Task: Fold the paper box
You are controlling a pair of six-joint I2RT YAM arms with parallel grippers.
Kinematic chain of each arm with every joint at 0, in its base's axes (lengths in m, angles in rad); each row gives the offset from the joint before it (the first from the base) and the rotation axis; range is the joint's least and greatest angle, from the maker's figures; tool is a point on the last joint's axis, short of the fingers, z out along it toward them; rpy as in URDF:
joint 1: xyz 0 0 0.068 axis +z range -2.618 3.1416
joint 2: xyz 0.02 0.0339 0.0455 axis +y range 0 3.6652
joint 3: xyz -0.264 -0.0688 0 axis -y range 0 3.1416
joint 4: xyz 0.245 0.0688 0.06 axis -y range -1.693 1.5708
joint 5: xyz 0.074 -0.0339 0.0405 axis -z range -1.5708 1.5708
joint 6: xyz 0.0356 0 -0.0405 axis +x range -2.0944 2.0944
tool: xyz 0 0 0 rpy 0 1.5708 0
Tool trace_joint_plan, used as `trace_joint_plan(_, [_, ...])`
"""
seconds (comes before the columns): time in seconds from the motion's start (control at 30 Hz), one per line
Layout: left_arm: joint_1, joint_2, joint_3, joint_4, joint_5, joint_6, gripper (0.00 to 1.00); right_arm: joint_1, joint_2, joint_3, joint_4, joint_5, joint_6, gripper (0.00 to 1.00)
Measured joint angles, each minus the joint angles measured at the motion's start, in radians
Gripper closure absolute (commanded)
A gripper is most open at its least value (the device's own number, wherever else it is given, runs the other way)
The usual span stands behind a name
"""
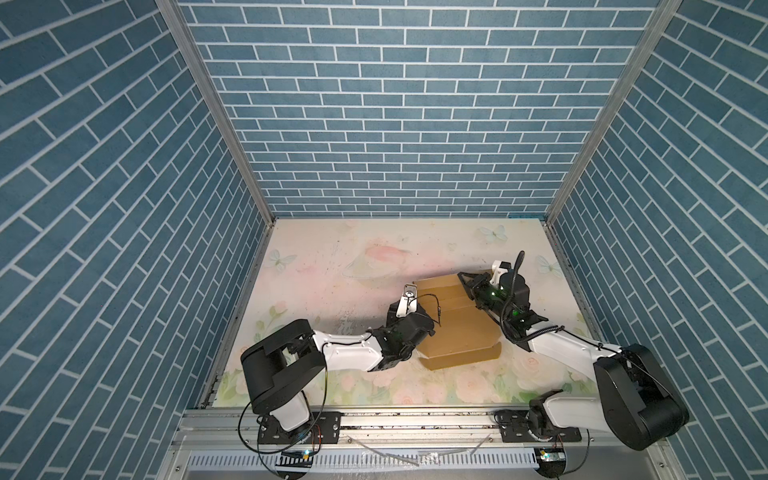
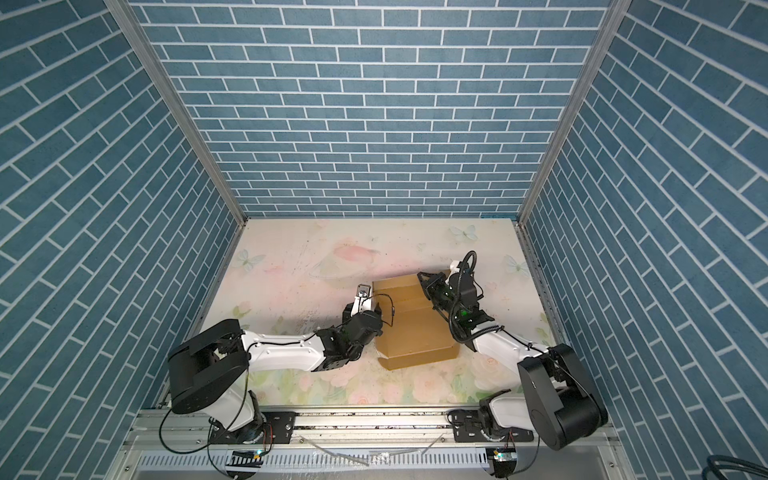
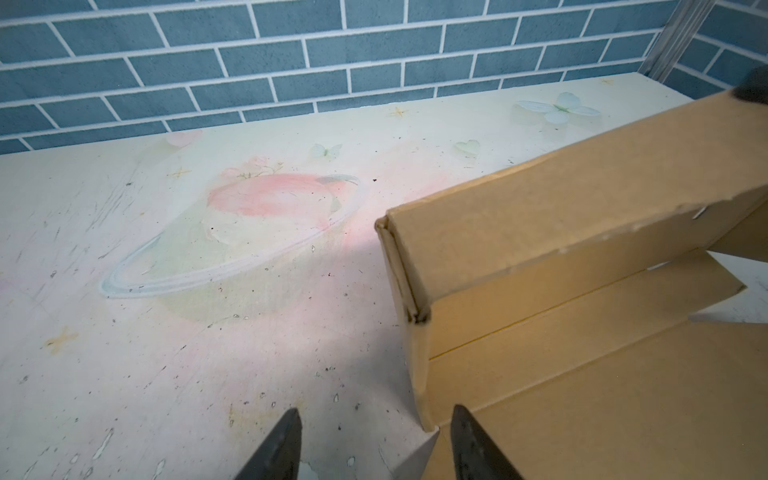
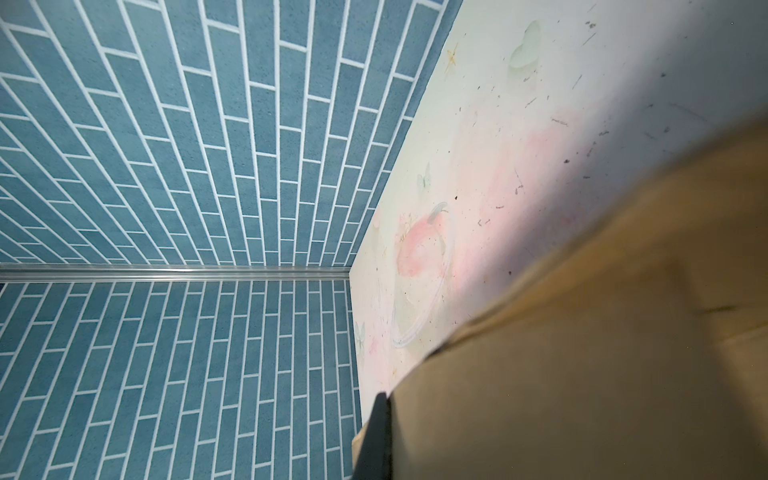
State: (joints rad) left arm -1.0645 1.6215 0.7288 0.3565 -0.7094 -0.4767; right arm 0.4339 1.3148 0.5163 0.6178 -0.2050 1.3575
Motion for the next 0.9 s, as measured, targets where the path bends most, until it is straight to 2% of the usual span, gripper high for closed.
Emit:
trace_joint_plan(0.47, [0.0, -0.14, -0.146, 0.096, 0.092, -0.017, 0.42, 0.0, 0.0, 0.0, -0.005, 0.026, 0.027, 1.0])
trace_joint_plan(0.67, [0.003, -0.093, -0.135, 0.152, 0.116, -0.019, 0.43, -0.001, 0.016, 0.0, 0.01, 0.03, 0.034, 1.0])
trace_joint_plan(0.9, [0.028, 0.018, -0.076, 0.18, 0.14, -0.022, 0.49, -0.002, 0.022, 0.0, 0.018, 0.031, 0.035, 1.0])
